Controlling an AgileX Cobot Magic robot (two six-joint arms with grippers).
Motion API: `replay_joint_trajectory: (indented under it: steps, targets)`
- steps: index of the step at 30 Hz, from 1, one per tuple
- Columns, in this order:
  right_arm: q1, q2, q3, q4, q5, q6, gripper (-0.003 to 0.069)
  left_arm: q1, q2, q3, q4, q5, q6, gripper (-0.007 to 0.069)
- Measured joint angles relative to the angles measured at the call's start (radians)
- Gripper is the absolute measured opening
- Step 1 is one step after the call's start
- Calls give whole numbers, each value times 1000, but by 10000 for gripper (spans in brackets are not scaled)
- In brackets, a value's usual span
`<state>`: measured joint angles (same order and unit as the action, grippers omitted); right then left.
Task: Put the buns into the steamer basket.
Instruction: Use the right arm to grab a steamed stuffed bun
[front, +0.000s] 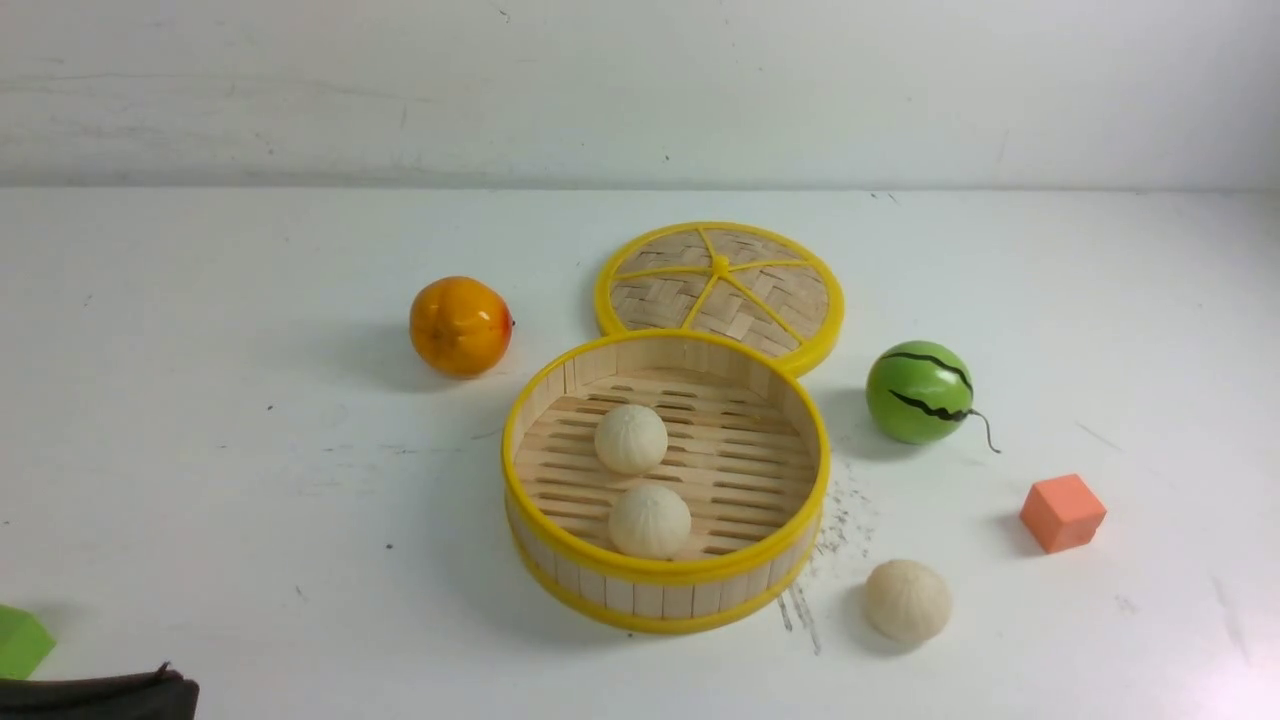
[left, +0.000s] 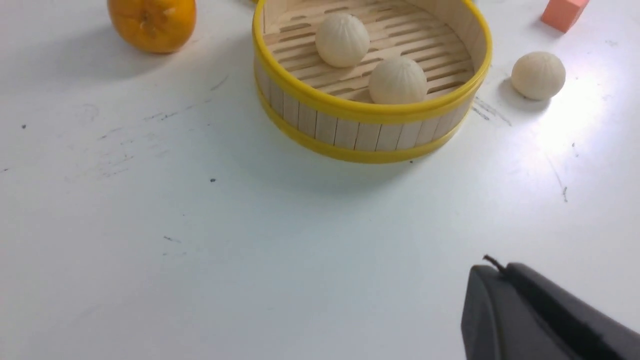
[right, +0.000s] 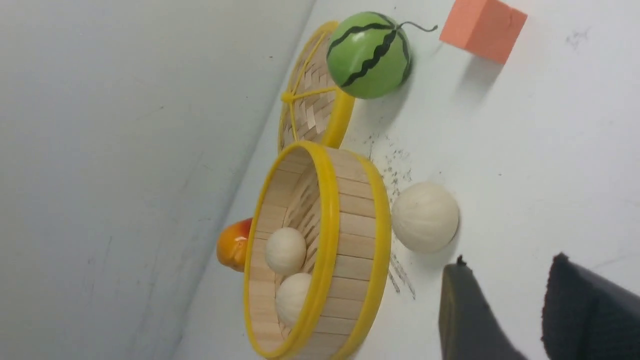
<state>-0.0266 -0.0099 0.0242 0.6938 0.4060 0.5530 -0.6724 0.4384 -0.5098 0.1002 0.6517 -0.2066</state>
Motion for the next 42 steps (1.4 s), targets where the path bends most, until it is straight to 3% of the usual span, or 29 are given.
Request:
replay_joint_trajectory:
  steps: [9, 16, 23, 27, 32, 36, 42]
  targets:
    - [0, 0, 0, 0, -34, -58, 239, 0, 0, 0, -2, -2, 0, -13]
    - [0, 33, -106, -51, -12, -322, 216, 0, 0, 0, -2, -2, 0, -13]
    - [0, 380, -441, -294, 229, -580, -9, 0, 0, 0, -1, -2, 0, -13]
    - [0, 634, -709, -395, 422, -756, -19, 0, 0, 0, 1, -3, 0, -13]
    - [5, 877, -954, -420, 621, -896, -18, 0, 0, 0, 3, 0, 0, -13]
    - [66, 1016, -1064, -444, 699, -932, -14, 0, 0, 0, 4, 6, 0, -13]
    - [284, 1223, -1171, -581, 767, -904, -10, 0, 0, 0, 5, 9, 0, -13]
